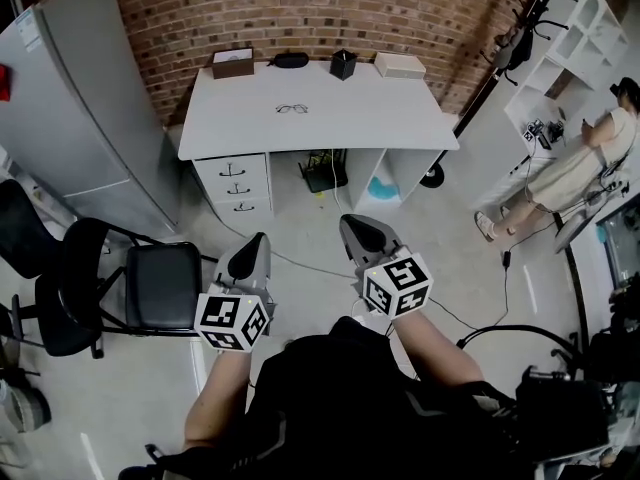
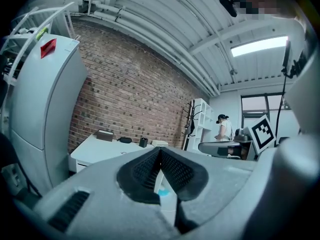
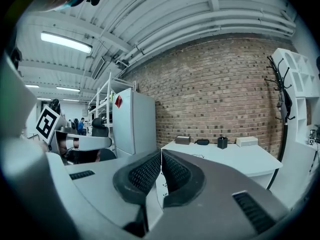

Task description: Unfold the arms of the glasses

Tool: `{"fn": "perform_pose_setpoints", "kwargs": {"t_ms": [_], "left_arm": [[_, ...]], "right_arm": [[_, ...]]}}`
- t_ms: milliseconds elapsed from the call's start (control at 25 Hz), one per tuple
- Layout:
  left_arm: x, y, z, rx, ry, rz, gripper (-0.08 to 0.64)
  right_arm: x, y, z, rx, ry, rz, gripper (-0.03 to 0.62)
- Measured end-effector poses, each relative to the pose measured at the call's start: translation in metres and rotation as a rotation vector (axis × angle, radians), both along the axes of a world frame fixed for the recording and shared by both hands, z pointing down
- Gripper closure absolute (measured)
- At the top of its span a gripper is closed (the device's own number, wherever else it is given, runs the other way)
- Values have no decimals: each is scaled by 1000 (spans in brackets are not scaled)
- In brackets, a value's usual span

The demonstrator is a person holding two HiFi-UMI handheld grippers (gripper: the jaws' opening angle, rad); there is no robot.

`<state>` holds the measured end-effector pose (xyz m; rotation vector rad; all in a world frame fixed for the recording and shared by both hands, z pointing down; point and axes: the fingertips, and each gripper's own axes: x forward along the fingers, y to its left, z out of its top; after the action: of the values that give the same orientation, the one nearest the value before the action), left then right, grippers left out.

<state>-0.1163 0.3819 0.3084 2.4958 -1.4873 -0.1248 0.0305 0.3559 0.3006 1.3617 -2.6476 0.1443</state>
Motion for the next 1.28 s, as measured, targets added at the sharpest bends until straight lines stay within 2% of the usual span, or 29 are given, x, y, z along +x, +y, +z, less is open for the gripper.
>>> {"fn": "perform_pose_setpoints", "kwargs": {"t_ms": [240, 480, 880, 1280], "left_arm": [[-6, -18, -5, 33, -16, -23, 550], [-7, -53, 1, 19, -20, -27, 551], [-3, -152, 3, -9, -30, -62, 550], [18, -251, 14, -75, -49, -76, 549]], "right_arm": [[-3, -20, 2, -3, -5, 6, 583], [-9, -59, 8, -6, -30, -23, 583], [-9, -164, 11, -13, -31, -79, 583], [13, -263, 21, -61, -38, -104, 583]]}}
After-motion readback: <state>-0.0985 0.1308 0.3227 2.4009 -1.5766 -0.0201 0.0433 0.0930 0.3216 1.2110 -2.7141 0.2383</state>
